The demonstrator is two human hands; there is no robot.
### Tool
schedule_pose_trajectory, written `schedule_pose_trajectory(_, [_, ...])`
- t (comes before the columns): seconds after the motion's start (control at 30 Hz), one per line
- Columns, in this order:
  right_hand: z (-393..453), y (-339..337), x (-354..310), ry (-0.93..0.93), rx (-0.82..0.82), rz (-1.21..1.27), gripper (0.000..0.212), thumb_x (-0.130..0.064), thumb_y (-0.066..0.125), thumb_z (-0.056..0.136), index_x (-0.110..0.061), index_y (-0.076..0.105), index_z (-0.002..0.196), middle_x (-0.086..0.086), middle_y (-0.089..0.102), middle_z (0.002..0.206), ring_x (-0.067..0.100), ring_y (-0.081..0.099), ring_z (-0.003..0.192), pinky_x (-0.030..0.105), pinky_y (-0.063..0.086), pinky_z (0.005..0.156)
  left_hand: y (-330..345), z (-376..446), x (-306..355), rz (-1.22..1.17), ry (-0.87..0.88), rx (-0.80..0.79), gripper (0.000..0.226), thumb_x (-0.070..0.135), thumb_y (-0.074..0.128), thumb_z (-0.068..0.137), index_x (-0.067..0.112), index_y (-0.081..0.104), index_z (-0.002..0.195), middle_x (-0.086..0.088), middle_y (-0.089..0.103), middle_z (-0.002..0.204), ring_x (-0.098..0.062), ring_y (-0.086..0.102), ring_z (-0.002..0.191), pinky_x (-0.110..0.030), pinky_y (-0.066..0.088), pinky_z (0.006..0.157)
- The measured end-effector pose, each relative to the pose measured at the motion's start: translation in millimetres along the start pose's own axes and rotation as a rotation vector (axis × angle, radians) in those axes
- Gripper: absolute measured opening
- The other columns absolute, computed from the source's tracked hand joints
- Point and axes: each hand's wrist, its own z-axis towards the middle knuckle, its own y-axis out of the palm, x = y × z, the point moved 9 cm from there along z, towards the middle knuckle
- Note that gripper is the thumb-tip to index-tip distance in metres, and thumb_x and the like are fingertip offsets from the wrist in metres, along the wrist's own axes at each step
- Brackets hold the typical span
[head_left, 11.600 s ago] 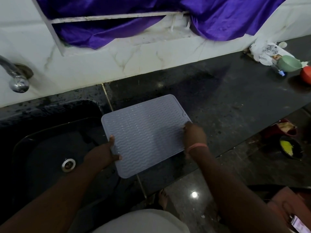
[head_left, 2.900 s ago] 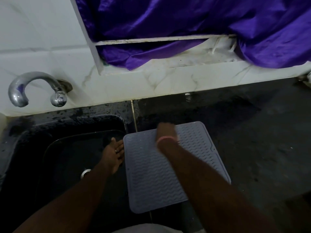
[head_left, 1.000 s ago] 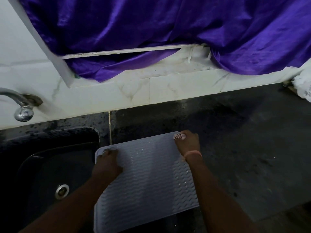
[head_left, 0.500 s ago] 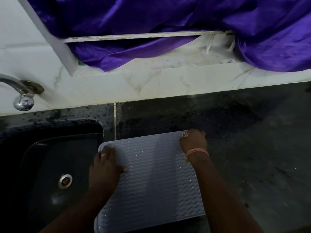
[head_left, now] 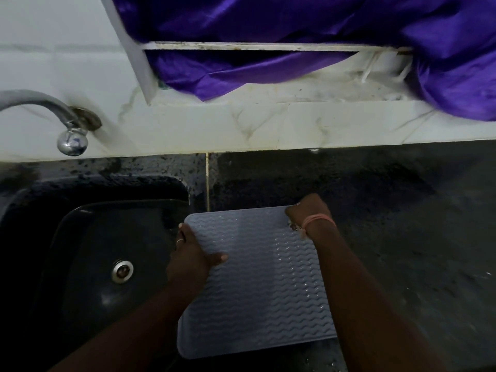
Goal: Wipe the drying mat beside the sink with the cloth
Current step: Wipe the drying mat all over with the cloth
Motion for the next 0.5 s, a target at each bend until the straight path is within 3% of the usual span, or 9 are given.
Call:
schedule_pose_trajectory(0.13, [-6.7,26.5,-24.4,-0.001,-0.083,0.006,0.024,-0.024,0.071,0.081,-0.002,0.065,0.089,0.009,0.061,0.069,0.026,0.061,0.064,0.025,0.040,0.052,-1.5,3.2,-9.0,-0.194,-0.107,0.000,0.165,0.055,0.094,0.051,0.014,-0.031,0.151,-0.018,0.004,0.166,-0.039,0.027,0.147,-0.055,0.034,0.115])
schedule_pose_trajectory(0.3, [-19.4,61.8,-58.2,-0.039,-0.148,0.001,0.027,-0.024,0.072,0.079,-0.010,0.056,0.062,0.006,0.053,0.055,0.022,0.053,0.049,0.022,0.037,0.046,2.5,3.2,-14.6,-0.373,-0.138,-0.058,0.166,0.047,0.097,0.049,0.013,-0.027,0.153,-0.017,0.013,0.165,-0.032,0.022,0.150,-0.050,0.029,0.119])
schedule_pose_trajectory(0.37, [-25.5,73.8,-70.7,-0.060,-0.158,0.009,0.028,-0.023,0.072,0.079,-0.009,0.057,0.060,0.006,0.054,0.055,0.023,0.054,0.050,0.022,0.037,0.046,2.7,5.0,-13.0,-0.400,-0.137,-0.085,0.161,0.041,0.098,0.050,0.010,-0.019,0.156,-0.015,0.014,0.165,-0.031,0.020,0.151,-0.050,0.027,0.121])
schedule_pose_trajectory(0.5, [-36.4,99.7,-96.1,-0.084,-0.216,0.034,0.027,-0.023,0.072,0.078,-0.009,0.057,0.061,0.006,0.055,0.057,0.024,0.055,0.052,0.023,0.036,0.047,-1.3,7.0,-5.8,-0.396,-0.068,-0.134,0.138,0.036,0.099,0.051,0.004,0.017,0.157,-0.012,0.033,0.159,-0.026,0.035,0.145,-0.045,0.032,0.119])
